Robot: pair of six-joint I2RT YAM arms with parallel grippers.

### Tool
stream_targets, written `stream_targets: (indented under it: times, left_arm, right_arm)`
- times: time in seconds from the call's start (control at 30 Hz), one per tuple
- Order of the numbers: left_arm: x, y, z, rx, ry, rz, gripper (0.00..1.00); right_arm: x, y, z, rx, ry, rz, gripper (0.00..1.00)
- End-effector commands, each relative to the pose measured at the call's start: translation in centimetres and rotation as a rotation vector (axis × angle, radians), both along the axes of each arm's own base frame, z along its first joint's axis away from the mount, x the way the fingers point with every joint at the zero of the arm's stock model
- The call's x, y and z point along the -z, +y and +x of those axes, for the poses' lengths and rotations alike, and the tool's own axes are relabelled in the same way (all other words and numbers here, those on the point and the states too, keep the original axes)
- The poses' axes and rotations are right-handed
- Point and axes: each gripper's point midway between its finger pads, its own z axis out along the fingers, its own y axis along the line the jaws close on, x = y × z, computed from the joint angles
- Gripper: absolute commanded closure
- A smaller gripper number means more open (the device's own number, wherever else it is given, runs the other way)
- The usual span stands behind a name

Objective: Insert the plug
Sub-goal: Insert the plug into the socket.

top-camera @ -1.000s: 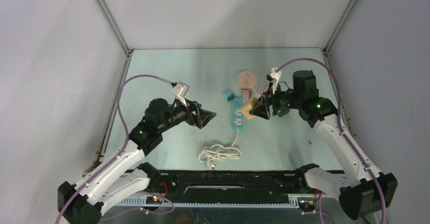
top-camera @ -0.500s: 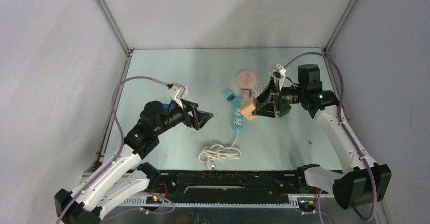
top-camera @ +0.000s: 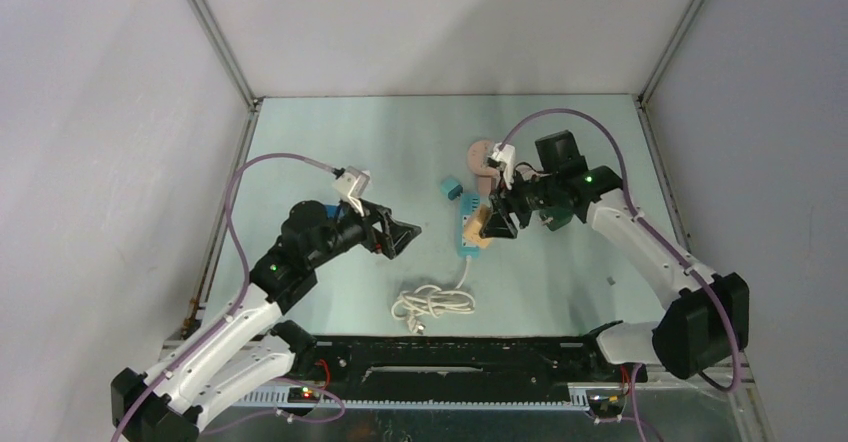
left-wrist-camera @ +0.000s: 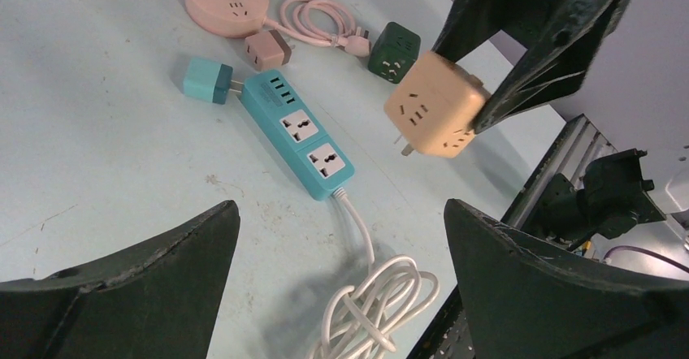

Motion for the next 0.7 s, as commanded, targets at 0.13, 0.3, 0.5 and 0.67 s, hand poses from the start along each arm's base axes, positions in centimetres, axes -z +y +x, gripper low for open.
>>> stream_targets:
  times: [0.13, 0.3, 0.5, 0.67]
  left_arm:
    - [1.9, -0.3, 1.0, -0.018, 0.036, 0.008, 0.02]
    - [2.2, -0.3, 1.4, -0.032, 0.036, -0.003, 0.02]
    - [1.6, 0.4, 1.4, -0.059, 0.013, 0.006, 0.02]
    - [1.2, 1.5, 1.3, -0.092, -0.008, 0.025, 0.01]
  right_arm:
    - [2.6, 0.1, 3.5, 0.047, -0.115, -0.225, 1.00]
    - [4.1, 0.6, 4.2, 0.008, -0.158, -0.335, 1.00]
    - [4.3, 1.5, 5.0, -0.043, -0.231, -0.349, 1.00]
    - [4.4, 2.3, 5.7, -0.083, -0.296, -0.349, 1.00]
